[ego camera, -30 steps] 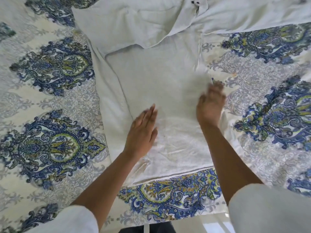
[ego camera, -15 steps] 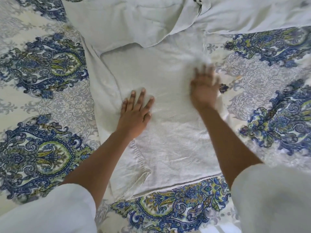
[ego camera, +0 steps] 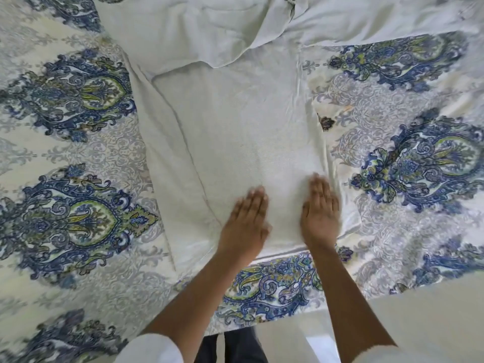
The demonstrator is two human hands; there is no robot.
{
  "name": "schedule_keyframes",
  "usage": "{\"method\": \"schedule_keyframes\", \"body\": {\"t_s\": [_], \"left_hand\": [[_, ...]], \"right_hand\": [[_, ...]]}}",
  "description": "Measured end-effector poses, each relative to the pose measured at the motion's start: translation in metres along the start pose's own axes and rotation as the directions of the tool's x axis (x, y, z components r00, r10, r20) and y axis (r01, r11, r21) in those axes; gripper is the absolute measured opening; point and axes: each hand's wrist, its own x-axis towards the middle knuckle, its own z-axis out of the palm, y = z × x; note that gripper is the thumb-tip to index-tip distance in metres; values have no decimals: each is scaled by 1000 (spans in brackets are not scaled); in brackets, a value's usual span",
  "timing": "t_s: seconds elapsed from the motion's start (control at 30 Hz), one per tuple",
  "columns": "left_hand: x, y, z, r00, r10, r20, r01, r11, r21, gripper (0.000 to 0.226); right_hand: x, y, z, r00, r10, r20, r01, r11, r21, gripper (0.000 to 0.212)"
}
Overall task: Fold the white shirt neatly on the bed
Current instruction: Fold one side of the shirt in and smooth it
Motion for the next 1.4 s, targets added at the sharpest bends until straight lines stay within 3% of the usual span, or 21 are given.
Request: {"method": "schedule_keyframes", "body": {"t_s": [0.07, 0.17, 0.27, 0.33, 0.37, 0.5, 0.6, 0.7, 0.77, 0.83, 0.97, 1.1, 1.17, 1.23, 1.3, 1.4], "left_hand": [[-11, 1, -7, 994, 54, 90, -54, 999, -9, 66], [-32, -11, -34, 997, 59, 44, -54, 991, -122, 63], [-67, -47, -41, 963, -162, -214, 117, 971, -207, 44], [-92, -73, -38, 885, -356, -300, 281, 922, -265, 41], [-99, -82, -36, 876, -373, -306, 297, 917, -268, 43], [-127, -107, -19, 984, -75, -160, 68, 996, -51, 44], [-136, -111, -11, 985, -82, -152, 78, 996, -31, 41], [-142, -110, -6, 991, 14, -131, -5, 998, 63, 29], [-144, -111, -12, 992, 32, -122, -25, 998, 58, 17], [-135, -119, -27, 985, -33, -170, 26, 999, -46, 23], [-71, -158, -84, 931, -198, -307, 114, 956, -271, 27], [24, -215, -150, 868, -358, -344, 213, 895, -393, 23], [70, -239, -175, 855, -346, -387, 227, 920, -321, 23], [111, -255, -193, 871, -263, -414, 241, 965, -106, 22], [145, -267, -203, 896, -266, -356, 313, 946, 80, 29], [180, -278, -205, 908, -327, -260, 386, 895, 222, 36]], "right_hand": [[0, -14, -8, 996, 79, -44, -75, 994, 75, 51], [-14, -65, -13, 995, -101, 9, 96, 971, 217, 44], [-42, -110, -10, 965, -234, 119, 187, 930, 317, 32], [-52, -140, -4, 922, -241, 304, 130, 931, 342, 30], [-53, -151, 1, 901, -207, 382, 84, 945, 316, 30], [-45, -174, 12, 842, 15, 539, -175, 953, 247, 7], [-40, -171, 11, 758, 91, 645, -265, 948, 177, 3], [-42, -170, 12, 718, 137, 682, -259, 963, 78, 3], [-40, -175, 12, 684, 168, 710, -235, 972, -4, 23], [-29, -183, 6, 656, 184, 732, -258, 966, -12, 35], [19, -218, -7, 795, 193, 575, -370, 906, 208, 21], [75, -259, 2, 852, 139, 505, -366, 848, 383, 20], [100, -273, 10, 859, 89, 504, -342, 832, 436, 19], [121, -284, 18, 858, 29, 513, -307, 830, 466, 17], [140, -292, 26, 853, -19, 521, -273, 835, 478, 29], [161, -296, 32, 832, -65, 551, -238, 856, 459, 41]]}}
